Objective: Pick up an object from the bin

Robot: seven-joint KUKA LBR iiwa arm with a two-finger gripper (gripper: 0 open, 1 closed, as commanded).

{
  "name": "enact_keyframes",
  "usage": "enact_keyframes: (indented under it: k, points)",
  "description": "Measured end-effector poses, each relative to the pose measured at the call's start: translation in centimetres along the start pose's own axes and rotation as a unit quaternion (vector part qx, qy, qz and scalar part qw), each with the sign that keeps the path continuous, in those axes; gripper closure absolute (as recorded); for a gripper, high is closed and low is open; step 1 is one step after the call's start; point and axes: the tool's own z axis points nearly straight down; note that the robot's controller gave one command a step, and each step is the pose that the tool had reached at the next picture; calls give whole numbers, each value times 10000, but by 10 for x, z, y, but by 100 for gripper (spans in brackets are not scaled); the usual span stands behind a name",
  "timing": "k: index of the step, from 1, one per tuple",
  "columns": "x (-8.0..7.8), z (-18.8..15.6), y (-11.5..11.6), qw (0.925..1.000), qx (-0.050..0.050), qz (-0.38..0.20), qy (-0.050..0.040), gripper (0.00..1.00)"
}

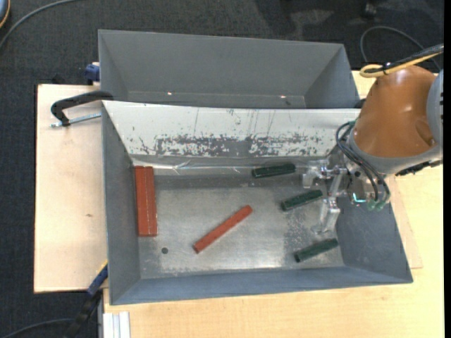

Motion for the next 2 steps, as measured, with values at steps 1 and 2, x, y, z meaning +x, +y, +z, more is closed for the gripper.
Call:
enact_keyframes:
  k: [1,2]
  points:
    - [-56,91,-10,9983,1,582,-53,0]
    - [-57,87,-10,9983,5,574,-66,100]
